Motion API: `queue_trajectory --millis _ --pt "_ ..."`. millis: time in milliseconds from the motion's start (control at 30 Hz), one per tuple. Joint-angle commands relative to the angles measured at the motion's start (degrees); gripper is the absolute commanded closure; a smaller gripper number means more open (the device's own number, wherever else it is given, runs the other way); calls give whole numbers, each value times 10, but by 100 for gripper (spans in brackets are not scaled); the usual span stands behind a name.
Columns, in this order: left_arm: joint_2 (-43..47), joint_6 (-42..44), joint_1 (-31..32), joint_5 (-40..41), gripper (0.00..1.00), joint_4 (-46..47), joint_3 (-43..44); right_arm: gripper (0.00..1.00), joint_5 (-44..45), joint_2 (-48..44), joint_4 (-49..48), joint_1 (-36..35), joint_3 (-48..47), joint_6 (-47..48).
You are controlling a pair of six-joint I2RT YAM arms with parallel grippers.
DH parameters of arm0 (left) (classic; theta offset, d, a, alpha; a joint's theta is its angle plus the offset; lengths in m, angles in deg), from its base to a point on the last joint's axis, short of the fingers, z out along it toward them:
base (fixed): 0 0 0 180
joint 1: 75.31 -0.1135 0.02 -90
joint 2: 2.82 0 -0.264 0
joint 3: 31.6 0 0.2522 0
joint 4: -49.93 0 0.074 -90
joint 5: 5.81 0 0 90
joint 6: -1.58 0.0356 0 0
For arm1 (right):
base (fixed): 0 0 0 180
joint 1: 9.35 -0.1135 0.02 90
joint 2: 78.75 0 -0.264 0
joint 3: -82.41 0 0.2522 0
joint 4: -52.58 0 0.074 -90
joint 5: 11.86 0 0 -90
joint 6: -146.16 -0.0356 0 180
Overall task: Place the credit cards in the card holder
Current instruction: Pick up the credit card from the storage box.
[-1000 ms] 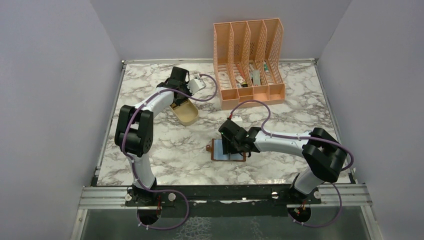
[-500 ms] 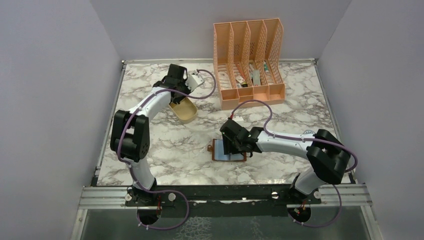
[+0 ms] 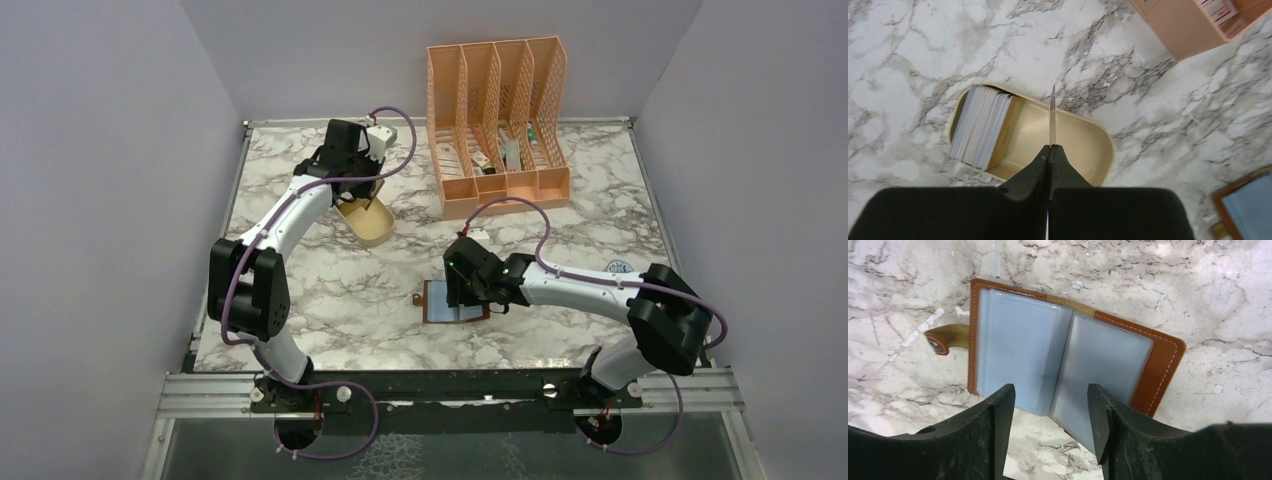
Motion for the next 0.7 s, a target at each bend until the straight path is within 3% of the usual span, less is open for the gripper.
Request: queue_trajectory --millis 0,167,467,667 --pt "36 -170 -6 -101 100 -5 15 45 -10 -29 6 1 -4 9" --pt "51 -268 -8 -221 100 30 -30 48 3 -44 21 7 -2 11" --pt "69 -489 -8 -373 100 155 -158 66 34 -85 37 21 28 7" --pt "74 -576 7 -402 100 243 -250 71 43 -87 29 24 57 0"
